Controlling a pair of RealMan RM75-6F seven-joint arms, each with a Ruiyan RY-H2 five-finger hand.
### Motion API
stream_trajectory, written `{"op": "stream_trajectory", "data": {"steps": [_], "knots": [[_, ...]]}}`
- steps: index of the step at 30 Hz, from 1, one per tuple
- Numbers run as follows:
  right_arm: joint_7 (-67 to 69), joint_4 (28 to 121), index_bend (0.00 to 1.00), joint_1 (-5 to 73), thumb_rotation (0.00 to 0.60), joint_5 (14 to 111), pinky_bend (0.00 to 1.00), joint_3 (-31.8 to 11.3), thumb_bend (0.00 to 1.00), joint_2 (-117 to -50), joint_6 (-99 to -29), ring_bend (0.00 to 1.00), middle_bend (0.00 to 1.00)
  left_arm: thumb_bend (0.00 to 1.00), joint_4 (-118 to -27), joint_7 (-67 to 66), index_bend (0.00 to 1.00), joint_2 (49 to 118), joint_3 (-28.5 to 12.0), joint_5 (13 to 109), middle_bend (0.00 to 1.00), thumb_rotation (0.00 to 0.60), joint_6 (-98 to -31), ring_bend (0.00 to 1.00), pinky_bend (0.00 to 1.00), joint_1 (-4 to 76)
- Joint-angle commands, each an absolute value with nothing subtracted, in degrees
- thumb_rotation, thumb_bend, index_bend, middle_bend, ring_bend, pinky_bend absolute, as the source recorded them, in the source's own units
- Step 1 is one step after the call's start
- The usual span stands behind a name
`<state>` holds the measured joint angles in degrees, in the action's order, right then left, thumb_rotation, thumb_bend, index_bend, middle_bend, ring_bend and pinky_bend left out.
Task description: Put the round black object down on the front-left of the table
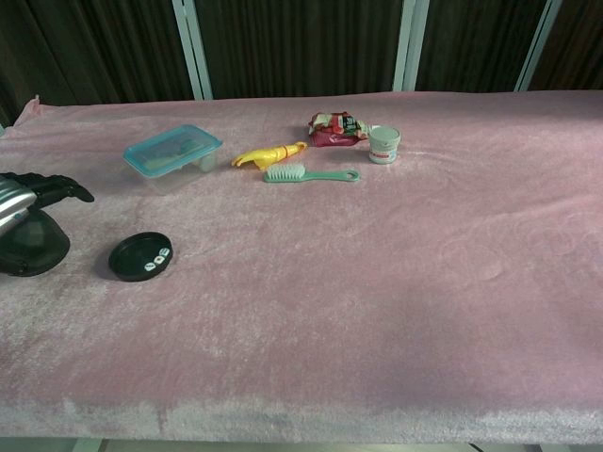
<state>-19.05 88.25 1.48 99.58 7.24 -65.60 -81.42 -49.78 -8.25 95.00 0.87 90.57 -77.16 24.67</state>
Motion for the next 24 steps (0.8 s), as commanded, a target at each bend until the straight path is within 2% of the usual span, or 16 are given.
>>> {"op": "stream_trajectory", "data": {"steps": [1,8,13,18,21,24], "knots": [[-19.00,88.21,0.00,1.47,0.600,99.60,0.11,7.25,0.10,-65.61,-81.48,0.00,0.00,0.33,-49.18,-8.53,0.18,95.36,0.96,90.46,0.10,0.600,-76.52,0.12,0.35,24.57],[-19.04,88.13,0.00,1.42,0.600,99.56,0.11,7.28,0.10,-65.69,-81.47,0.00,0.00,0.33,-49.85,-8.82,0.14,95.29,1.06,89.80,0.02,0.600,-75.08,0.02,0.25,24.11],[-18.98,88.13,0.00,1.38,0.600,99.65,0.11,7.29,0.10,-65.70,-81.64,0.00,0.00,0.32,-53.66,-7.57,0.12,93.45,1.04,90.26,0.00,0.600,-77.15,0.00,0.24,23.15],[-18.70,88.06,0.00,1.28,0.600,99.71,0.11,7.24,0.10,-65.73,-81.99,0.00,0.00,0.32,-64.55,-6.16,0.12,87.51,1.54,93.29,0.00,0.600,-85.48,0.01,0.24,20.34],[-18.54,87.99,0.00,1.19,0.600,99.73,0.11,7.17,0.10,-65.78,-82.28,0.00,0.00,0.31,-72.77,-7.05,0.20,81.88,3.09,94.69,0.00,0.600,-88.41,0.04,0.24,18.12],[-18.34,87.94,0.00,1.09,0.600,99.74,0.11,7.07,0.10,-65.86,-82.62,0.00,0.00,0.32,-79.59,-5.89,0.23,76.53,5.16,95.04,0.01,0.600,-89.43,0.05,0.24,15.89]]}}
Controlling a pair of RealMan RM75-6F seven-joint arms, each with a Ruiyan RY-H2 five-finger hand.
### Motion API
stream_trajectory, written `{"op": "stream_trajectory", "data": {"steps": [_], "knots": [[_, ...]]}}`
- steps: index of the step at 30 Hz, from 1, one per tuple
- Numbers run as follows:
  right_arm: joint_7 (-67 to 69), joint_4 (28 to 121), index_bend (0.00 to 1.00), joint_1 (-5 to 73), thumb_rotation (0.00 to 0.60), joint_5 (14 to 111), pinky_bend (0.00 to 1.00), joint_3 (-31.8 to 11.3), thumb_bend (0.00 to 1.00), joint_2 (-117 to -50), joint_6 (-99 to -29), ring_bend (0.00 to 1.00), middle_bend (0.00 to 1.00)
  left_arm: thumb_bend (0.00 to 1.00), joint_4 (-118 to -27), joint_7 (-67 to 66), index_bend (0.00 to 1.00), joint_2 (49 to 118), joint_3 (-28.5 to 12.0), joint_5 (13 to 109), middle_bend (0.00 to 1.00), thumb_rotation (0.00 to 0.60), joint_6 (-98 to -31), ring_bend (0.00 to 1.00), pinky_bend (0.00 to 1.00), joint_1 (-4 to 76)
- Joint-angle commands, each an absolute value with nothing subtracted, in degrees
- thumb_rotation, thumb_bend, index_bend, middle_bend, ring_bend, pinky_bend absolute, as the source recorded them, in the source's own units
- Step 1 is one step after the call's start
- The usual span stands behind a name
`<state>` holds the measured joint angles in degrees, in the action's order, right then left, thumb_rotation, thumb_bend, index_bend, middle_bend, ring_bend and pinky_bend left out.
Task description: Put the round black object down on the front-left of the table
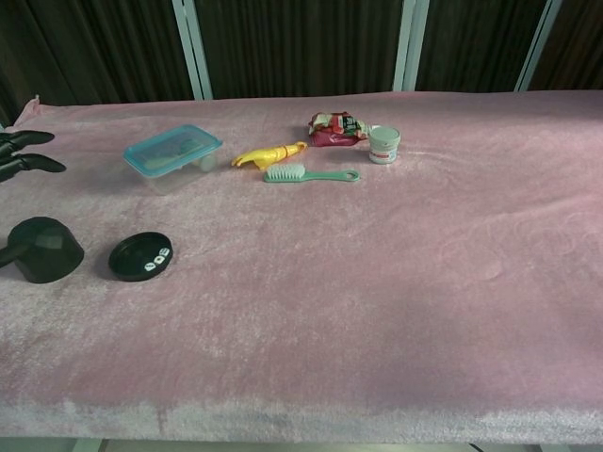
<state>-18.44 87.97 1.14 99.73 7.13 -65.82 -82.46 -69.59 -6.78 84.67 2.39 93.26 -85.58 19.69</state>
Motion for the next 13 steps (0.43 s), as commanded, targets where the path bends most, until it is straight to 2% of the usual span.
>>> {"op": "stream_trajectory", "data": {"steps": [1,7,13], "knots": [[-18.24,87.93,0.00,1.06,0.600,99.75,0.11,7.04,0.10,-65.87,-82.74,0.00,0.00,0.32,-80.85,-5.52,0.23,75.32,5.70,94.94,0.01,0.600,-89.71,0.05,0.24,15.15],[-17.85,87.90,0.00,0.87,0.600,99.39,0.11,6.62,0.10,-65.97,-83.37,0.00,0.00,0.32,-84.83,-4.60,0.25,70.55,8.28,93.63,0.03,0.600,-88.98,0.05,0.24,11.75],[-18.28,88.01,0.00,0.84,0.600,98.92,0.11,6.37,0.10,-66.13,-83.22,0.00,0.00,0.32,-86.14,-6.17,0.25,69.60,7.88,93.18,0.03,0.600,-88.62,0.05,0.24,10.41]]}}
